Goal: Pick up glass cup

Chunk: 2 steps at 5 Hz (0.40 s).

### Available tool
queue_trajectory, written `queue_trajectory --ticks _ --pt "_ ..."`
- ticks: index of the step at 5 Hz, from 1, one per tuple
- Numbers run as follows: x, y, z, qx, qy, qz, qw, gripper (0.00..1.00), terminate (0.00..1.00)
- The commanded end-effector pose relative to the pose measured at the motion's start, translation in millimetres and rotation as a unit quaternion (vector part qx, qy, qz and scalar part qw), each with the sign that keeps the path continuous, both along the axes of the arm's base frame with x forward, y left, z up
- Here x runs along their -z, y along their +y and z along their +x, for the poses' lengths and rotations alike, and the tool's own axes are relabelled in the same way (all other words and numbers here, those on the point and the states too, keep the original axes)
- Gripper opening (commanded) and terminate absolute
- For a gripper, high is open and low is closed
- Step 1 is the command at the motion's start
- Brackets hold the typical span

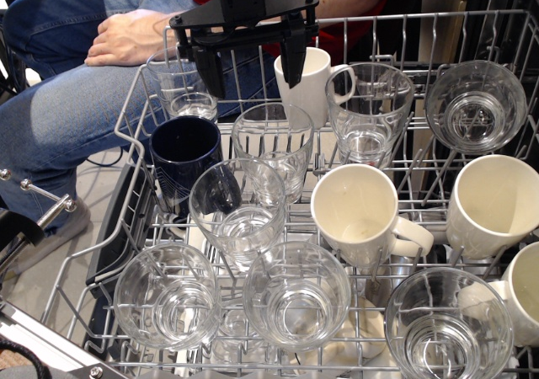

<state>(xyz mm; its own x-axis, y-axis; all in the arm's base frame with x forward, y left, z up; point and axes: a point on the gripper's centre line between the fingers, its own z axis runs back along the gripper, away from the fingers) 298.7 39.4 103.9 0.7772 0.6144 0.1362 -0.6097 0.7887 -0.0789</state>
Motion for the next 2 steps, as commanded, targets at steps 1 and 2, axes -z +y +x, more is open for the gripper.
queue_trajectory --ticks 1,2 --pt "0 0 0 0.000 0.000 0.000 1.0000 1.00 0.00" --pt "19 -4 7 -0.026 0.003 -0.001 0.9997 1.00 0.00"
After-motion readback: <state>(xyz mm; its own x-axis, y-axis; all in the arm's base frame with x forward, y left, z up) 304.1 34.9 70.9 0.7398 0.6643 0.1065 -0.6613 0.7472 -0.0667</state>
